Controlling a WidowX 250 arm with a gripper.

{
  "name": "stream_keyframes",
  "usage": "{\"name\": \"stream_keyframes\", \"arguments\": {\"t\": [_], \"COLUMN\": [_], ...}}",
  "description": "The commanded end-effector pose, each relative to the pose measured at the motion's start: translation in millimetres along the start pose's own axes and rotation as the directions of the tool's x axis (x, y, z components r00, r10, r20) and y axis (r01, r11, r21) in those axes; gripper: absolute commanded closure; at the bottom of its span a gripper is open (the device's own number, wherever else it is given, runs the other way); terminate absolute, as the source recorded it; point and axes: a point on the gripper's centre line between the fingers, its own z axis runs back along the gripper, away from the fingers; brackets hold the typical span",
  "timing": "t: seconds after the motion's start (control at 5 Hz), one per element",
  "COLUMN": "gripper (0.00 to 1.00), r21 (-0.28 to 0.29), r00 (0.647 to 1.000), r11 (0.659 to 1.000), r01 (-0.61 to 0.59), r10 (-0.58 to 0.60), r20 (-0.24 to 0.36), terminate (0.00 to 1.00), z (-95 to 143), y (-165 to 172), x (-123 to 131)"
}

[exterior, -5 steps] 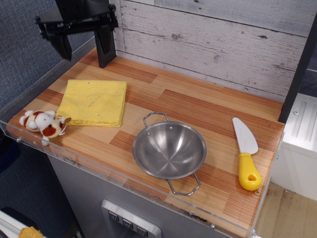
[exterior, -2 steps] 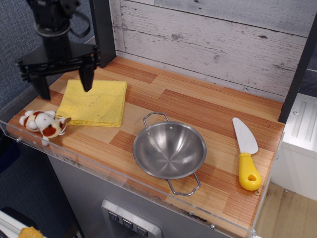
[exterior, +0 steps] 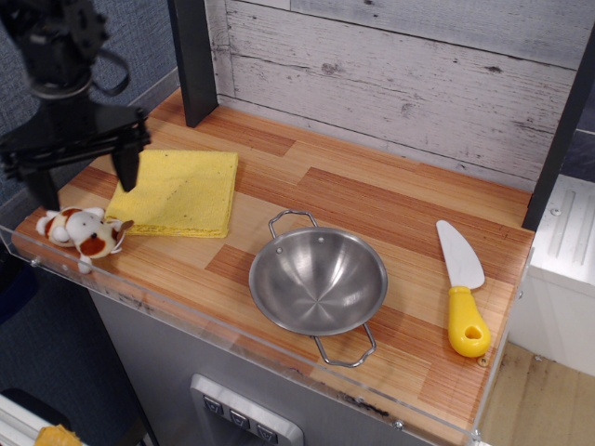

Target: Pick up red and white object and place behind bowl.

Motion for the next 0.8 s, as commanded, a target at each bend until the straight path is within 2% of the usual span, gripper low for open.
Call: {"name": "stream_keyframes", "arguments": {"t": [0.0,0.4,0.6], "gripper": [0.0,0.0,0.0], "r21": [0.032,0.073,0.083], "r00": [0.999,1.0,1.0], "r11": [0.999,0.997,0.997], "r01": [-0.024,-0.018,-0.009], "r10": [0.022,0.017,0.008], "r20": [0.047,0.019,0.004], "terminate": [0.0,0.0,0.0], "z": [-3,-23,-29], "y": [20,25,23], "x": [8,-8,-9]}}
